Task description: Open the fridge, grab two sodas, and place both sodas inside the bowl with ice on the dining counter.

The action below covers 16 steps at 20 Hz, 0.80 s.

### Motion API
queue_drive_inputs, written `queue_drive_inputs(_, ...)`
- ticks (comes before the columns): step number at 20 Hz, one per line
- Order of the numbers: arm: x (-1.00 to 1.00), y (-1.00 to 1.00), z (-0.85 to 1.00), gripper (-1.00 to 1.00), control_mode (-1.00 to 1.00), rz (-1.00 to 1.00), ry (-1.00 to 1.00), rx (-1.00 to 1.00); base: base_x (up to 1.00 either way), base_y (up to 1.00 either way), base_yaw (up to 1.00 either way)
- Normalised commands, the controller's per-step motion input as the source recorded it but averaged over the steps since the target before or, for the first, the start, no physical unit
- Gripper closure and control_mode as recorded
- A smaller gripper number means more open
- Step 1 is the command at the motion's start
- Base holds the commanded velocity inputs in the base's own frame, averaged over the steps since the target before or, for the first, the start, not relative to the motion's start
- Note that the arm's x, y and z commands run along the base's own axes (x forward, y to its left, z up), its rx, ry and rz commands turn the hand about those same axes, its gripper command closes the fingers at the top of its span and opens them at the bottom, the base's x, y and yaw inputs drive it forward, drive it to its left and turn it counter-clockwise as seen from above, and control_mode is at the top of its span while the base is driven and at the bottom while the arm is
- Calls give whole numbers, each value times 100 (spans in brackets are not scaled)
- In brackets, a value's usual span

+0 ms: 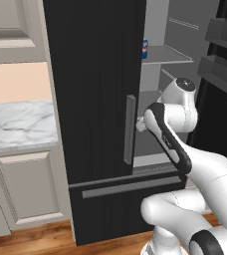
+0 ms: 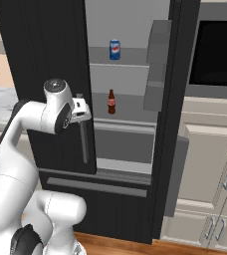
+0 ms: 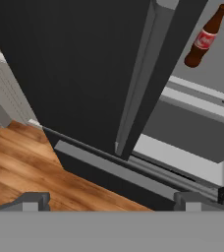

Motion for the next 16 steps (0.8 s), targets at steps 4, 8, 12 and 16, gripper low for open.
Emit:
queue_drive_inputs(4, 0, 34, 0, -100, -100, 5, -3, -6, 0, 0, 0)
queue_drive_inputs(8, 0, 3, 6, -100, -100, -16, -1, -4, 0, 0, 0)
queue_drive_inputs(12, 3, 0, 0, -100, -100, -14, -5, 0, 0, 0, 0)
queue_drive_inputs(16, 16, 0, 0, -100, -100, -6, -9, 0, 0, 0, 0)
